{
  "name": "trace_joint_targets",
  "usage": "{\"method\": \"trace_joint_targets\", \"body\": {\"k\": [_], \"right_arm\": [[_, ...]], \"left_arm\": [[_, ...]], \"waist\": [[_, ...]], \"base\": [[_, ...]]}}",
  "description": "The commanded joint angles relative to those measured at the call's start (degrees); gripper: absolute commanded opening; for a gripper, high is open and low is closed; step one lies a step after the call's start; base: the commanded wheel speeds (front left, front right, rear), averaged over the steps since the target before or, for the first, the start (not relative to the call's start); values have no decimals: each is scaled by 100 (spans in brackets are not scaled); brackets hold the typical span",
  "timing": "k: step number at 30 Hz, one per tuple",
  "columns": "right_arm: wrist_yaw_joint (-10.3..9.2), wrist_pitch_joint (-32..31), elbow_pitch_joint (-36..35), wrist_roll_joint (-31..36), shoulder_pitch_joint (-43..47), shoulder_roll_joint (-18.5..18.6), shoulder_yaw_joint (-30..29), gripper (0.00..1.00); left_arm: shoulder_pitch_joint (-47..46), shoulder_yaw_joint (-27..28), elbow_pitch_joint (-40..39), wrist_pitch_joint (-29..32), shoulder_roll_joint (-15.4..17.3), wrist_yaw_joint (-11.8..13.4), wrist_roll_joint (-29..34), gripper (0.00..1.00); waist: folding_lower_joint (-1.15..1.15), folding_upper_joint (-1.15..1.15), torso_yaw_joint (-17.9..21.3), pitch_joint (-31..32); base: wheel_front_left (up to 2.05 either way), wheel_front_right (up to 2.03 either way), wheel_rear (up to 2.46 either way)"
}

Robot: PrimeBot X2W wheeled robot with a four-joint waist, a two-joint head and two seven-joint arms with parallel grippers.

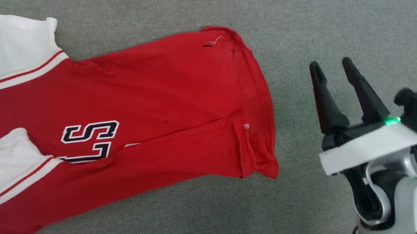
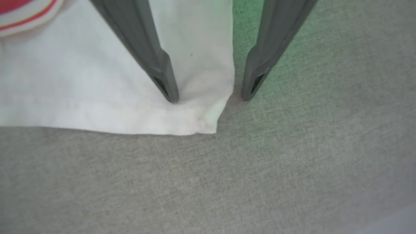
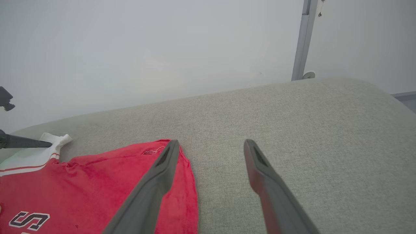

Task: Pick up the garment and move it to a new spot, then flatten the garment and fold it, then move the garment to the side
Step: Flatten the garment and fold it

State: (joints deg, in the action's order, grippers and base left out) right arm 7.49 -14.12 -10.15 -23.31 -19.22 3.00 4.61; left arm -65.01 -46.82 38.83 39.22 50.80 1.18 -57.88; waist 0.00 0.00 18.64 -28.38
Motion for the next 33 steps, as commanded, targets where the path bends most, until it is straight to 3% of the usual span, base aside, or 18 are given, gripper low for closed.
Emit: {"method": "trace_joint_targets", "body": {"k": [1, 5, 6, 7, 20, 25, 30, 31, 32, 33], "right_arm": [[0, -70, 76, -72, -129, -15, 48, 100], [0, -291, 241, -39, -383, -14, 188, 100], [0, -390, 317, -26, -463, -13, 198, 100], [0, -511, 418, -32, -557, -13, 228, 100], [0, -1991, 2040, 362, -2439, -10, 555, 100], [0, -2771, 2917, 589, -3032, -7, 734, 100], [2, -3747, 3752, 296, -3216, -35, 1041, 100], [7, -3869, 3844, 283, -3262, -52, 1078, 34], [7, -3975, 3897, 330, -3318, -58, 1134, 0], [7, -4035, 3944, 309, -3358, -54, 1112, 0]], "left_arm": [[54, -115, 189, 130, -85, 6, 42, 100], [94, -238, 554, 466, -250, 7, -24, 100], [93, -265, 643, 578, -297, -3, -63, 17], [82, -299, 714, 726, -357, 8, -74, 0], [-808, -447, 936, 632, -1276, -306, 157, 0], [-1015, -497, 1130, 469, -1546, -436, 237, 0], [-1098, -537, 1350, 338, -1733, -531, 270, 0], [-1112, -540, 1401, 321, -1753, -540, 272, 0], [-1133, -541, 1443, 284, -1773, -554, 278, 0], [-1152, -540, 1476, 240, -1778, -570, 283, 0]], "waist": [[0, 0, 27, -82], [0, 0, 13, -157], [0, 0, -2, -182], [0, 0, -24, -204], [0, 0, -638, -488], [0, 0, -802, -560], [0, 0, -889, -597], [0, 0, -900, -603], [0, 0, -913, -607], [0, 0, -928, -607]], "base": [[0, 0, 0], [0, 0, 0], [0, 0, 0], [0, 0, 0], [0, 0, 0], [0, 0, 0], [0, 0, 0], [0, 0, 0], [0, 0, 0], [0, 0, 0]]}}
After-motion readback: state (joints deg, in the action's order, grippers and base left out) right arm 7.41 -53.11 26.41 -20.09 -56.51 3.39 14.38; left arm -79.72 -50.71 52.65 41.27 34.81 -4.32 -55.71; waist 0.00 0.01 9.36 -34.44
